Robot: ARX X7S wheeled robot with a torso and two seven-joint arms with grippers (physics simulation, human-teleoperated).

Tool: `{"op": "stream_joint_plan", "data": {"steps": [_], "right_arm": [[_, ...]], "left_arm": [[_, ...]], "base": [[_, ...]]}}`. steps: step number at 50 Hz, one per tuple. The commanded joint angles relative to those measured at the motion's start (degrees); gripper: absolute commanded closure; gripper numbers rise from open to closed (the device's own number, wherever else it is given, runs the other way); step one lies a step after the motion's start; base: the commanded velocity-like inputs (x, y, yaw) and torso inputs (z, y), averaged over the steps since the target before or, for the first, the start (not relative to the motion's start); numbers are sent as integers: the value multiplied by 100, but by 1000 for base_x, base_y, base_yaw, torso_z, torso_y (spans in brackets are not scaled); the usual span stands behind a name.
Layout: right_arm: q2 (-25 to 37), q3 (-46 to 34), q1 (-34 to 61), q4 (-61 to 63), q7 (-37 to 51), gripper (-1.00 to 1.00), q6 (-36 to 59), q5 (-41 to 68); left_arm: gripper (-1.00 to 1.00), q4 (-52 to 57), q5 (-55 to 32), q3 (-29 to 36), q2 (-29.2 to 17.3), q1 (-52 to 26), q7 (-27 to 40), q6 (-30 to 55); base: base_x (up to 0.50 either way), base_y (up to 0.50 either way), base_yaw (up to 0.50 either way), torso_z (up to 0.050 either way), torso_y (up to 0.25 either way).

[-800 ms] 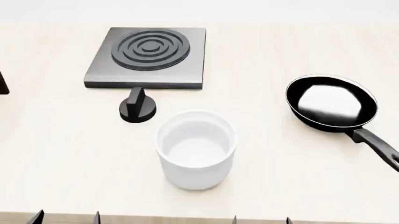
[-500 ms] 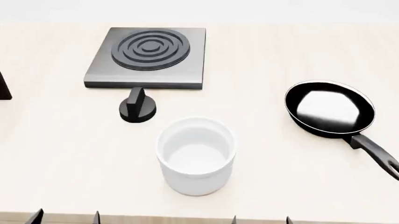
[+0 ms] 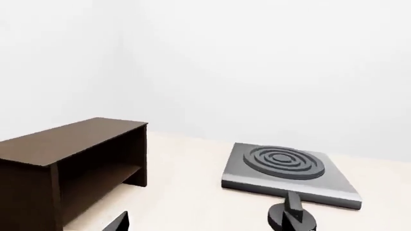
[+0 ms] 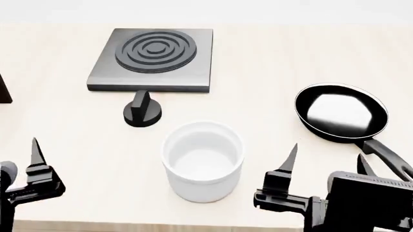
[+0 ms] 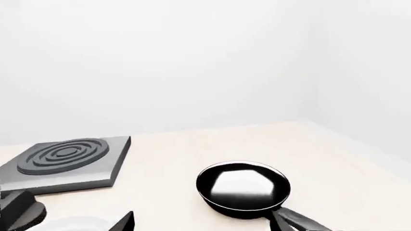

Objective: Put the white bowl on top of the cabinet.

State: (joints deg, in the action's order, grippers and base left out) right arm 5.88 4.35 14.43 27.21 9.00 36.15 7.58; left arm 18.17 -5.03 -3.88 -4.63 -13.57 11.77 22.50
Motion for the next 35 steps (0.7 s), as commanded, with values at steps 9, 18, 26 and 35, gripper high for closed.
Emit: {"op": "stream_joint_plan", "data": {"steps": [9, 18, 26, 35], "right_arm": [[456, 936, 1604, 1167, 411, -100, 1943, 440], [556, 1465, 1772, 1274, 433, -100, 1963, 561], [568, 1806, 1836, 1287, 485, -100, 1823, 614], [660, 1604, 1731, 1241, 487, -100, 1641, 513]], "left_arm": [[-100, 343, -472, -986, -299, -1656, 638, 1168], [-100, -147, -360, -1249, -320, -1632, 871, 645], [-100, -106, -472, -1442, -346, -1716, 992, 678], [-100, -84, -547, -1429, -376, -1708, 1003, 713]], "base": [[0, 0, 0, 0, 0], [0, 0, 0, 0, 0], [0, 0, 0, 0, 0], [0, 255, 0, 0, 0]]}}
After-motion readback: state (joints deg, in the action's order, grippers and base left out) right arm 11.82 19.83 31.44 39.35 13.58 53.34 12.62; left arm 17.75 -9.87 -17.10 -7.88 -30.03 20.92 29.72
